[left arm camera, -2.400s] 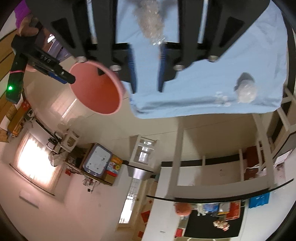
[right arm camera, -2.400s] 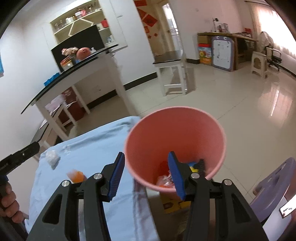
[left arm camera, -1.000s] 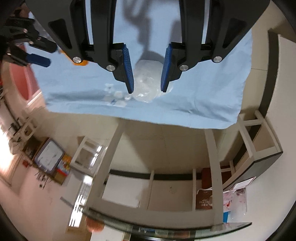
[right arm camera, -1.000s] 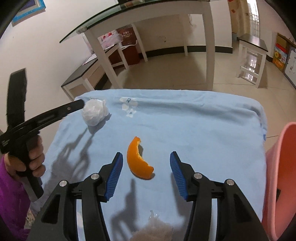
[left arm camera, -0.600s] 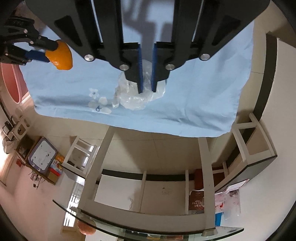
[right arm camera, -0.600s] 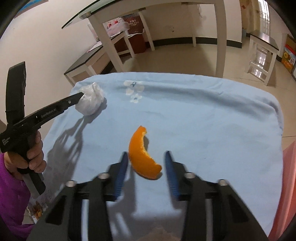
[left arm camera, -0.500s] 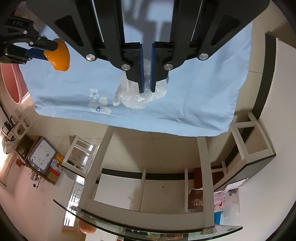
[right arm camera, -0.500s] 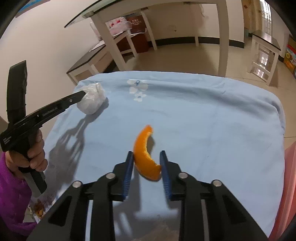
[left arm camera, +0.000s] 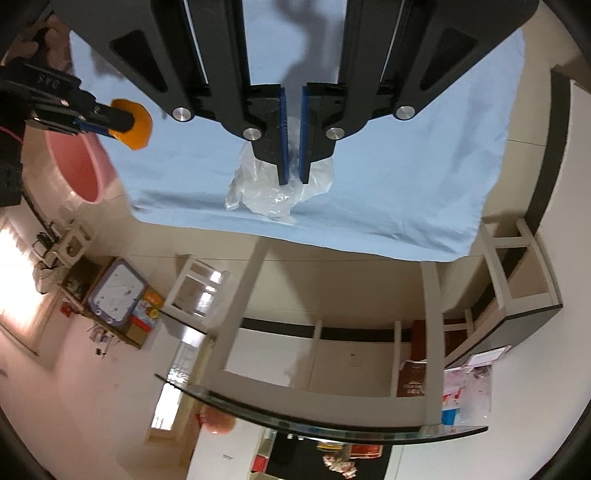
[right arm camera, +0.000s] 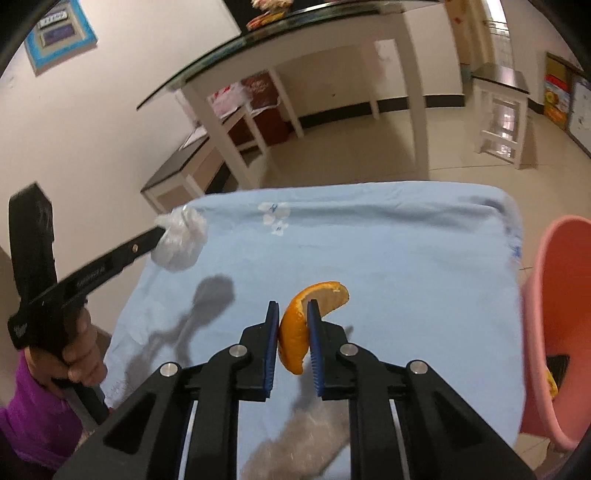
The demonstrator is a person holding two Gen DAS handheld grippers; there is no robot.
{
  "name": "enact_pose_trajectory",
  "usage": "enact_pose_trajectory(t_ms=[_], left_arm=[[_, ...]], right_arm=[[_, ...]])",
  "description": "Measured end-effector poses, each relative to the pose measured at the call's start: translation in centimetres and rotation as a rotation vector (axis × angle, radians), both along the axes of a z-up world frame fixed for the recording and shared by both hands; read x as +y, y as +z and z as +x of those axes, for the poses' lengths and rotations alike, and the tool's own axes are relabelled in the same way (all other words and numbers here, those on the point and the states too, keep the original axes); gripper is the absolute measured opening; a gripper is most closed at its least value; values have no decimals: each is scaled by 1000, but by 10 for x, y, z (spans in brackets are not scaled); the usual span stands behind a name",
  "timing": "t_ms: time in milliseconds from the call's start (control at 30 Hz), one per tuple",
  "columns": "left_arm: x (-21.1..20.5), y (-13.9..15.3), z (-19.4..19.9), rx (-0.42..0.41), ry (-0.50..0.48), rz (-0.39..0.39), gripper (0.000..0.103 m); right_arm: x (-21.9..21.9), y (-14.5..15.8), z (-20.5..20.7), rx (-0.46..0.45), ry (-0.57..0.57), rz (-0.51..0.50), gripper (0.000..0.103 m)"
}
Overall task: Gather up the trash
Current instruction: 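Carry the orange peel and white bag over the bucket and release the peel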
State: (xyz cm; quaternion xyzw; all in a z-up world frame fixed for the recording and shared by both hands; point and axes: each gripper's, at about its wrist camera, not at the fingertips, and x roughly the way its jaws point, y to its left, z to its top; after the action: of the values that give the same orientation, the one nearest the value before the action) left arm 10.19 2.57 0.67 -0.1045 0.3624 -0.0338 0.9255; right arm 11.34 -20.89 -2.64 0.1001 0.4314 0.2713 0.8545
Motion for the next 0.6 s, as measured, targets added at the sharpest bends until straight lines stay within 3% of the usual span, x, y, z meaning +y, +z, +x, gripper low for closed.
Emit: enact_pose_trajectory(t_ms=[300, 600], left_arm=[[-55, 18, -15, -18, -124, -24, 5], [-126, 33, -11, -25, -255, -33, 5]], right_arm=[[-80, 20, -28, -50, -236, -9, 15], [-157, 18, -44, -62, -454, -83, 15]])
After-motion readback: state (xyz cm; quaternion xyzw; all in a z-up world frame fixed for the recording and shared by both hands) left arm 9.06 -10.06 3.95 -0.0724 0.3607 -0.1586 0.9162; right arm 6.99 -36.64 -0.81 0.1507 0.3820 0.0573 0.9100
